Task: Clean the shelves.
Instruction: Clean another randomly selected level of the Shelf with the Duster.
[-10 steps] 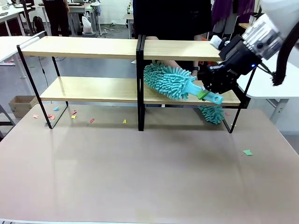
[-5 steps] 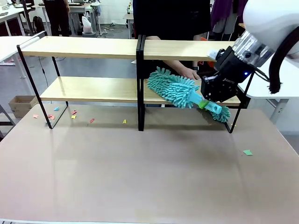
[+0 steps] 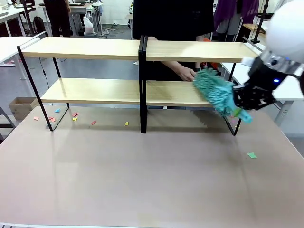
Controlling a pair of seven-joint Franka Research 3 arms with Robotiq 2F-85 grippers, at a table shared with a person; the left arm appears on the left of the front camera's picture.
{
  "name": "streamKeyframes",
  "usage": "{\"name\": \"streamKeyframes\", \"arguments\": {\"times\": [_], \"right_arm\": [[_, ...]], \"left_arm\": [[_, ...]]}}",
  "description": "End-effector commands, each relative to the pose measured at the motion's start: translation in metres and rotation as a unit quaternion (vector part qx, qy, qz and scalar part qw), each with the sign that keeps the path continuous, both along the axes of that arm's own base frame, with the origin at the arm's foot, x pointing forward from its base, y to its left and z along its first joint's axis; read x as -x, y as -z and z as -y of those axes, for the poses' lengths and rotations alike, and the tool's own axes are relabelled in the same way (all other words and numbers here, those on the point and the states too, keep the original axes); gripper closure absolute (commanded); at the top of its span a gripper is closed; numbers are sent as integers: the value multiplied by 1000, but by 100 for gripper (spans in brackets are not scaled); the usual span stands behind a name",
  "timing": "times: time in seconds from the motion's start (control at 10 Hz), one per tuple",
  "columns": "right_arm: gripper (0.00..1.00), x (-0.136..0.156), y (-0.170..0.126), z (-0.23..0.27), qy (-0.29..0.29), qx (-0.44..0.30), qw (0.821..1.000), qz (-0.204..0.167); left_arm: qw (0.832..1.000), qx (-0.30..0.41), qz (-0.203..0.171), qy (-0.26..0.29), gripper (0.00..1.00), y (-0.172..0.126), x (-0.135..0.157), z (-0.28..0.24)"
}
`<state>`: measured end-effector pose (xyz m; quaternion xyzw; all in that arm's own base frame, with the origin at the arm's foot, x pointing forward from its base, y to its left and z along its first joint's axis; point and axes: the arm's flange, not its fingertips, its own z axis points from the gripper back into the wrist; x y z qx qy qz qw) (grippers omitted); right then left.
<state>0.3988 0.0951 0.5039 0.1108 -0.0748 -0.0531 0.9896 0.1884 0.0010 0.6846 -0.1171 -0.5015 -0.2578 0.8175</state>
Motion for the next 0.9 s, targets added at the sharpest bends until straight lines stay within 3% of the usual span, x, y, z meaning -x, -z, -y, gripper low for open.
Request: {"name": "streamKeyframes", "arguments": {"times": [0.0,0.2,0.3,0.4,0.5,0.7,0.8], "right_arm": [[87,26,-9,42,96,35,995,-11],[87,49,-25,59,106,23,992,66],[87,60,-31,50,37,-26,995,94],[87,70,-35,35,-107,-134,981,88],[87,80,-40,29,-198,-197,957,79],[87,85,-44,37,-265,-260,927,52],[87,88,-44,45,-320,-293,901,15]], "left_arm": [[1000,-1,1,0,0,0,0,0],[1000,-1,1,0,0,0,0,0],[1000,-1,1,0,0,0,0,0],[1000,-1,1,0,0,0,0,0],[1000,-1,1,0,0,0,0,0],[1000,-1,1,0,0,0,0,0],[1000,-1,1,0,0,0,0,0]]}}
